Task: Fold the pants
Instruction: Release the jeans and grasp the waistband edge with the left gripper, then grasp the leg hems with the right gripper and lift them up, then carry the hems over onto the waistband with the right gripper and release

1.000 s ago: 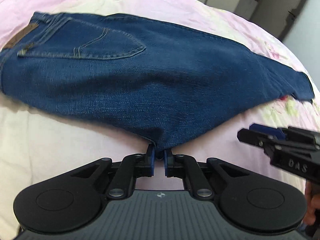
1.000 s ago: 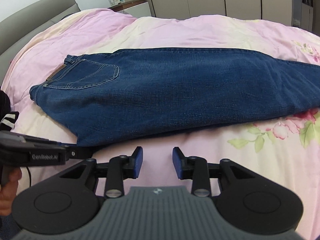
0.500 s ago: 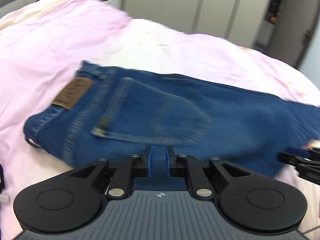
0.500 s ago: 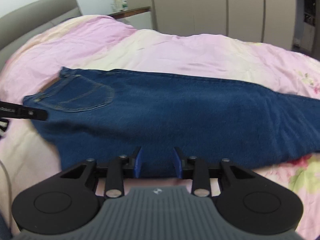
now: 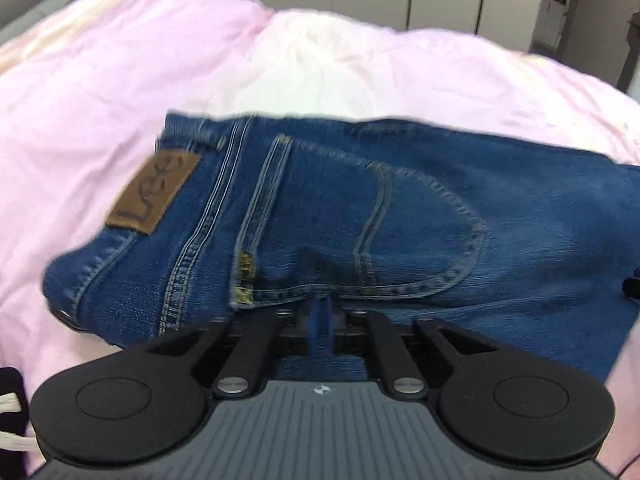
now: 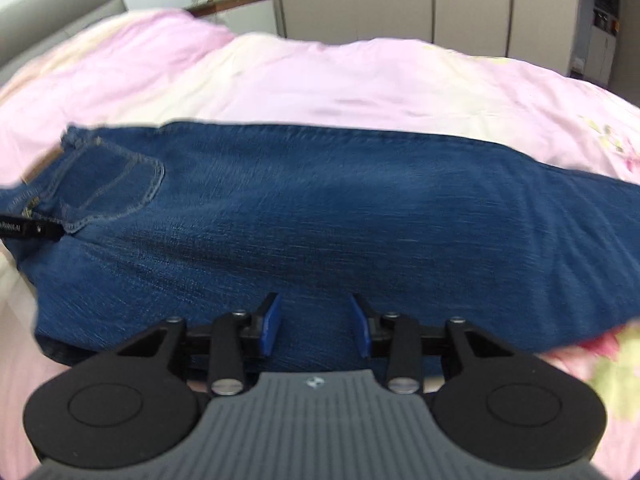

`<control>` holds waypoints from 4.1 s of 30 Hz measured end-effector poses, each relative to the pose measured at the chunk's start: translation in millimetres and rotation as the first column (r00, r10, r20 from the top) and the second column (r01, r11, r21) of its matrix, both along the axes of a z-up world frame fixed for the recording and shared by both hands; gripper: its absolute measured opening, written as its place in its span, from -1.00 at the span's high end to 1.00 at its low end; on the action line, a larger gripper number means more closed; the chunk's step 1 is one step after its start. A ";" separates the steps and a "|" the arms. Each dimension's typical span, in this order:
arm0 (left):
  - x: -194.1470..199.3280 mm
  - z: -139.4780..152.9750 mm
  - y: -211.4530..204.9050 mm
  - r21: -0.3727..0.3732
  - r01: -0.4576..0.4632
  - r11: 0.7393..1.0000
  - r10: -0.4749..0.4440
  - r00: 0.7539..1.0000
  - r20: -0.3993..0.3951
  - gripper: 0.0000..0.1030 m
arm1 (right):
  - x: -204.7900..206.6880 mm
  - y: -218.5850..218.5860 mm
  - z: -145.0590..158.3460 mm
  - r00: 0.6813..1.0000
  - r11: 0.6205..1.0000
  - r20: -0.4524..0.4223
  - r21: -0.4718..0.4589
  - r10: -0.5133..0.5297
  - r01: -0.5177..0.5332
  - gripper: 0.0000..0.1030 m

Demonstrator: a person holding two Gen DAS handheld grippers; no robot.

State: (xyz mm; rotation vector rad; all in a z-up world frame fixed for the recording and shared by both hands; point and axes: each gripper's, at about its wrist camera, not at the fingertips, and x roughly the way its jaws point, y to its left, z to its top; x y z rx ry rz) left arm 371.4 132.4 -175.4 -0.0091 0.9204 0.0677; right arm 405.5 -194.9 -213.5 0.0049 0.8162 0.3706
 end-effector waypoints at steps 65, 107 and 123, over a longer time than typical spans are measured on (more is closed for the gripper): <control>78.4 75.5 -205.5 -0.054 0.487 0.872 -0.485 0.874 0.035 0.61 | 42.0 -360.8 253.9 0.825 0.782 0.242 0.531 -0.511 0.328 0.99; -13.6 15.8 71.5 -0.607 -0.049 0.793 0.062 0.998 0.000 -0.17 | -61.0 158.0 61.5 0.841 0.841 0.006 -0.025 0.540 -0.540 0.44; -20.1 23.7 95.8 -0.559 -0.083 0.825 0.119 0.992 0.029 -0.17 | 57.9 168.1 27.4 0.953 0.965 -0.228 0.216 0.198 -0.149 0.80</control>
